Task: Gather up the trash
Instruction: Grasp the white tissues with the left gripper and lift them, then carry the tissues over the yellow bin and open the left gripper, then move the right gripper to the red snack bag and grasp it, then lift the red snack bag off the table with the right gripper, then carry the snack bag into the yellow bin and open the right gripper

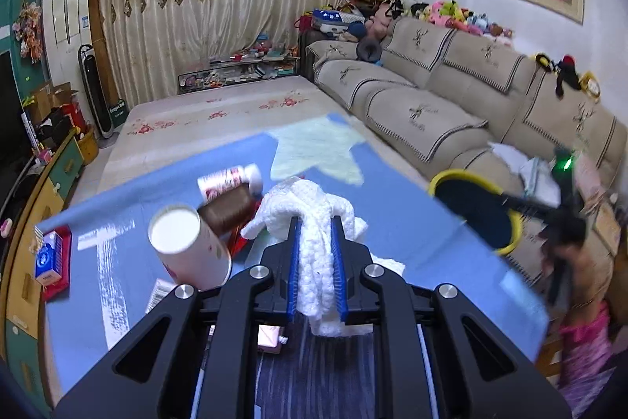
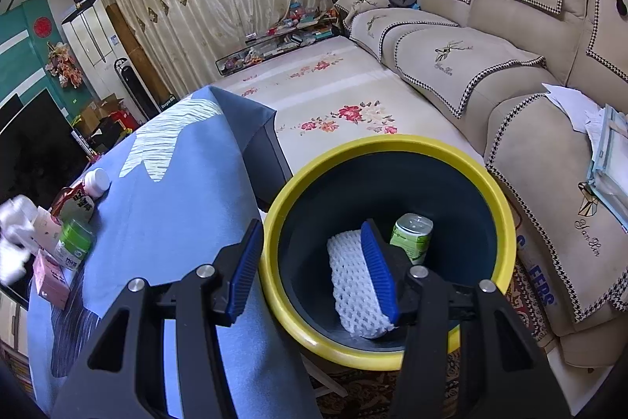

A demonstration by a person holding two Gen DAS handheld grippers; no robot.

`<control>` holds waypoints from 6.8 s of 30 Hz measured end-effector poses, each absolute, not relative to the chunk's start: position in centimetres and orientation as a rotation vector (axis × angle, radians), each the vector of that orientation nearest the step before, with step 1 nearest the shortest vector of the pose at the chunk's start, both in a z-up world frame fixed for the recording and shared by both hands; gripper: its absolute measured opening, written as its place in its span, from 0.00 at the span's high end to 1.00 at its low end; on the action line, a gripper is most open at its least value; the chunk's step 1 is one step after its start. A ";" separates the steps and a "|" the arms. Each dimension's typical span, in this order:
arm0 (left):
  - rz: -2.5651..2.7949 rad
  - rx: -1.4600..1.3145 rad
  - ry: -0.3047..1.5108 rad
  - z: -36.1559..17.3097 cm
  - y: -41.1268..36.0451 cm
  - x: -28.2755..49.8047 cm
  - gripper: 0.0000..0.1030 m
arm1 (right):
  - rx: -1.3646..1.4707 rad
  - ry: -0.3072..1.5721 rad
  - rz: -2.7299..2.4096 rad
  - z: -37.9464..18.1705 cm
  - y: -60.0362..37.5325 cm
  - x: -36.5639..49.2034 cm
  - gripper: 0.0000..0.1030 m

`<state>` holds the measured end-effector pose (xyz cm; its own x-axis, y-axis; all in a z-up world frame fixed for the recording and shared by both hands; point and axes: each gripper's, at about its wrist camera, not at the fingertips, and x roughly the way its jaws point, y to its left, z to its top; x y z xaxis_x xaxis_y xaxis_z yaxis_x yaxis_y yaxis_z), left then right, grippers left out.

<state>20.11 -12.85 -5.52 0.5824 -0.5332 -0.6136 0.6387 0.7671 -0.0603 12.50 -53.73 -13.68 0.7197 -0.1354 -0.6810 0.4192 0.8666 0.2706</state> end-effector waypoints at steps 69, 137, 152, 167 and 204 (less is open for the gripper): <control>-0.207 -0.069 0.462 -11.4 1.5 21.5 0.15 | 0.245 0.717 0.004 -8.5 -40.0 19.8 0.41; -0.225 0.003 0.447 -11.8 -1.6 20.0 0.13 | 0.310 0.604 0.177 -3.9 -31.9 23.2 0.99; -0.230 0.019 0.445 -11.8 -1.8 20.1 0.13 | 0.157 0.781 0.093 -9.6 -30.3 26.9 0.38; -0.243 0.029 0.447 -11.7 -2.1 19.7 0.12 | 0.351 0.918 0.017 -11.9 -34.4 31.7 0.21; -0.255 0.046 0.457 -12.2 -2.7 19.9 0.12 | 0.330 0.840 -0.050 -10.1 -39.6 23.6 0.85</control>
<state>19.91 -2.71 -12.17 0.8662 -0.2329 -0.4420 0.2534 0.9673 -0.0130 23.62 -39.57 -10.14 0.6697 0.0861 -0.7376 0.1725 0.9480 0.2673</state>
